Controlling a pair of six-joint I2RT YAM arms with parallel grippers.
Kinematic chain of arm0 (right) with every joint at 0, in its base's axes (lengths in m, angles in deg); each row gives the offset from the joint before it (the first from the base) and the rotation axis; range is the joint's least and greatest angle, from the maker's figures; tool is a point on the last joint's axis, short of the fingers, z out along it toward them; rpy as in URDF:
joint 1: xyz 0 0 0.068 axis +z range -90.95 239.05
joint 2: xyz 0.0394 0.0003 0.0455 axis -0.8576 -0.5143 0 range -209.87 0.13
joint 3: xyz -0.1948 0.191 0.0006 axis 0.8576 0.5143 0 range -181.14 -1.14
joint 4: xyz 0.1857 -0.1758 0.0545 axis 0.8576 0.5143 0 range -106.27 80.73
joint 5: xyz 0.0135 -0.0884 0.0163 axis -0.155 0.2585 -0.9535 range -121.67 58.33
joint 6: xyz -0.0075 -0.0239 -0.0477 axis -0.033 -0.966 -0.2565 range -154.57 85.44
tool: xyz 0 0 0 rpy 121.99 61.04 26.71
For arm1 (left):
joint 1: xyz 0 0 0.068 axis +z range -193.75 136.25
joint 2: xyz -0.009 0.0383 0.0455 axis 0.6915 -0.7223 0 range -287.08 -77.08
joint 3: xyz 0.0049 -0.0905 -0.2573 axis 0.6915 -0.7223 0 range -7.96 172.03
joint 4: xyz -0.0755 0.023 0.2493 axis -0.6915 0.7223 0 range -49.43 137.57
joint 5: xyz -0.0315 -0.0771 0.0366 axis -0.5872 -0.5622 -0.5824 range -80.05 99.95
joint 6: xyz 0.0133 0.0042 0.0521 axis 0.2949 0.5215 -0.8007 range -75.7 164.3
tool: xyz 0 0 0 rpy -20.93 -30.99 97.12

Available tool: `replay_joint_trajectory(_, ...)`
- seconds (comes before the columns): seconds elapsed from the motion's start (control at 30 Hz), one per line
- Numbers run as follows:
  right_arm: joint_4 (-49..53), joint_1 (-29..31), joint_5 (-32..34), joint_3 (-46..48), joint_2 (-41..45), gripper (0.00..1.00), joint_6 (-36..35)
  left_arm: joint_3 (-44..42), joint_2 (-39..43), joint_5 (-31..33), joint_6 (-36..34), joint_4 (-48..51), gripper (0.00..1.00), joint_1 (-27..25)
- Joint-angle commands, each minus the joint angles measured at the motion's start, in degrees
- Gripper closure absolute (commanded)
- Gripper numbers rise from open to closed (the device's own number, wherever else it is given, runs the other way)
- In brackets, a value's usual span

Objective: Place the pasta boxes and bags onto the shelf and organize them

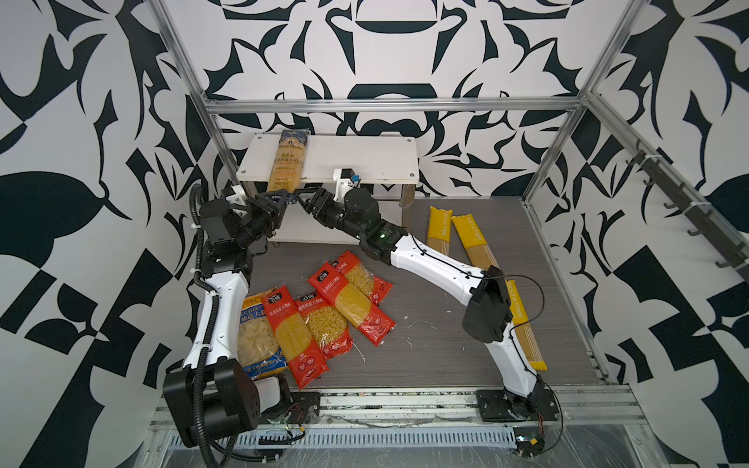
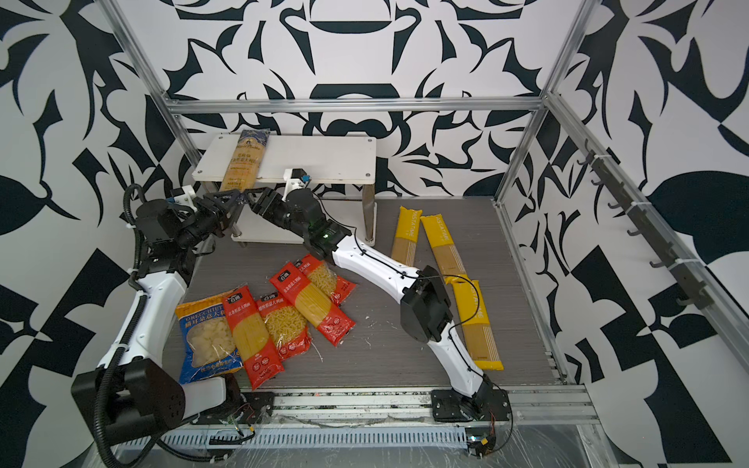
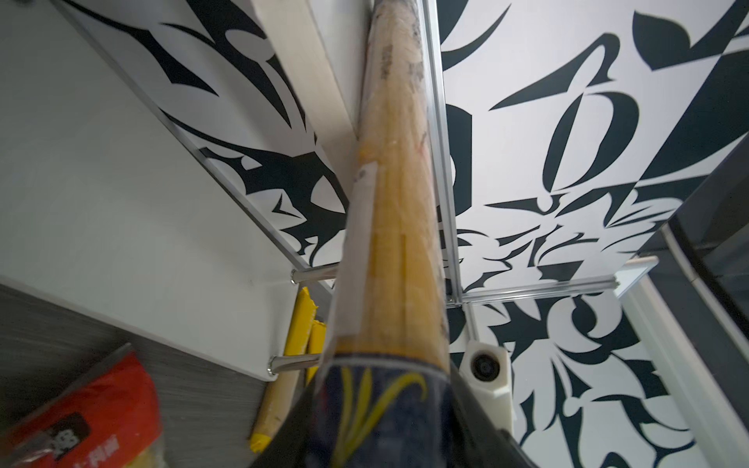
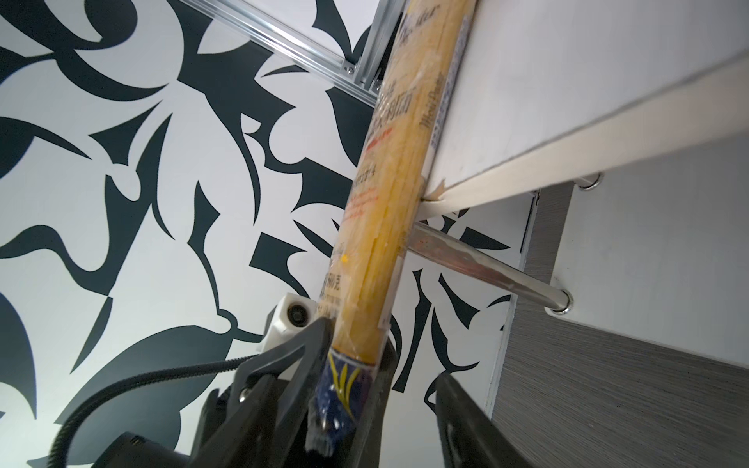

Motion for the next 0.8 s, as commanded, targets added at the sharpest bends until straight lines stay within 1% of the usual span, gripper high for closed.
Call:
replay_joint_trajectory(0.0, -8.3, -0.6, 0.7, 6.6, 8.2, 0.35, -2.4, 1.1, -0.4, 2.5, -1.5, 0.7, 0.66, 0.4)
replay_joint_trajectory(0.1, -9.9, -0.8, 1.1, 14.7, 12.7, 0.35, -3.6, 3.8, -1.0, 2.3, -1.8, 2.7, 0.72, 2.0)
replay_joint_trajectory(0.13, -10.4, -0.8, 1.3, 17.3, 14.3, 0.35, -4.3, 4.6, -3.2, 1.7, -1.3, 3.3, 0.74, 2.8)
replay_joint_trajectory(0.27, -11.0, -0.8, 2.6, 26.0, 19.3, 0.35, -6.0, 9.1, -6.4, -1.5, -1.0, 8.3, 0.81, 6.3)
replay_joint_trajectory(0.37, -11.4, -0.8, 3.1, 31.4, 21.8, 0.35, -6.6, 12.5, -9.2, -5.8, -0.8, 9.8, 0.86, 8.7)
replay_joint_trajectory(0.47, -12.0, -0.9, 3.4, 35.6, 23.4, 0.35, -6.5, 14.8, -11.3, -8.6, -0.4, 10.2, 0.89, 10.5)
replay_joint_trajectory(0.6, -12.8, -1.2, 3.4, 38.7, 24.1, 0.35, -5.7, 15.1, -12.0, -8.3, -0.5, 9.6, 0.9, 11.7)
replay_joint_trajectory(0.77, -13.1, -1.2, 2.9, 39.3, 23.8, 0.35, -5.4, 14.3, -12.6, -6.1, -0.5, 7.8, 0.94, 12.1)
